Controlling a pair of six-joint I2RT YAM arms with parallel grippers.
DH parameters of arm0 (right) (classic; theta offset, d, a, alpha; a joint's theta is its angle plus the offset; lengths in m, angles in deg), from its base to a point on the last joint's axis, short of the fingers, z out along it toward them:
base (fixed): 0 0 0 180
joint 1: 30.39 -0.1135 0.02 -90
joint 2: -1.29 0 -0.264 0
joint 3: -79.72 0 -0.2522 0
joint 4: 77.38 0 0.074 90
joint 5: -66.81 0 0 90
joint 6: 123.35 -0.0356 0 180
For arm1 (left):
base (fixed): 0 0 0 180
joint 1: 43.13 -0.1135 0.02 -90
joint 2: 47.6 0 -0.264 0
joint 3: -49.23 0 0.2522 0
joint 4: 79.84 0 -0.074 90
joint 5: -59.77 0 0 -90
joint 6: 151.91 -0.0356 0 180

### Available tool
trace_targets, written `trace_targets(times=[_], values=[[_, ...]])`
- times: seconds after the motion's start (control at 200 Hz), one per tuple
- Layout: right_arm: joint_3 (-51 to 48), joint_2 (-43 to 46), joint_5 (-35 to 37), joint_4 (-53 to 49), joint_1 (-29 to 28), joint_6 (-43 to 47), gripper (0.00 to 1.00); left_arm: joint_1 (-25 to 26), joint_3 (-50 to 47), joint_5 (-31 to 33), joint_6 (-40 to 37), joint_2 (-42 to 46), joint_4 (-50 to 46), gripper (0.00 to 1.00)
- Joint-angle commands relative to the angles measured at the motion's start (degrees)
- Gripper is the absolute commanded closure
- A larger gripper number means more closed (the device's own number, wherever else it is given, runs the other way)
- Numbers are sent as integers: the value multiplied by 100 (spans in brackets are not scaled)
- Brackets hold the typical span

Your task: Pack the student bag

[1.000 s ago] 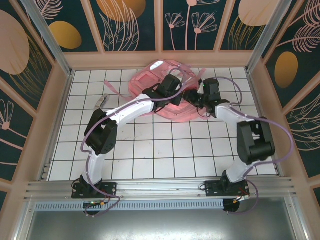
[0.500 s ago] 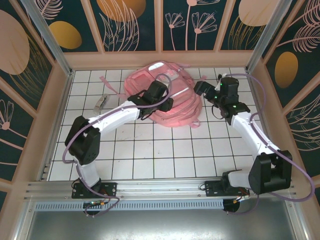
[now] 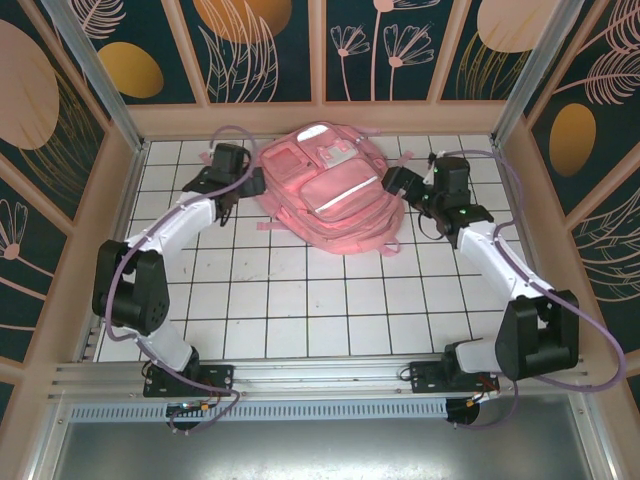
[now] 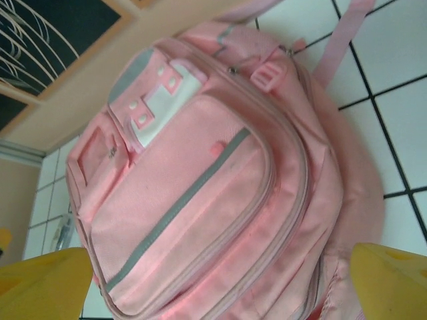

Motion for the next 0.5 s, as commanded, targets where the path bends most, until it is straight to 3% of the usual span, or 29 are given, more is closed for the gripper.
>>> trace_targets(times=[0.0, 0.16, 0.365, 0.495], values=[[-127, -115, 479, 53, -281, -96, 1, -516, -73, -9, 100, -385, 287, 1], [-137, -351, 812, 25, -637, -149, 1, -1076, 250, -272, -112, -1020, 268, 1], [-36, -526, 1117, -16, -862, -204, 1, -1649, 460, -1313, -218, -1601, 196, 1], [56, -625, 1188, -14, -906, -210, 1, -1715, 540, -1213, -343, -1806, 81, 1]])
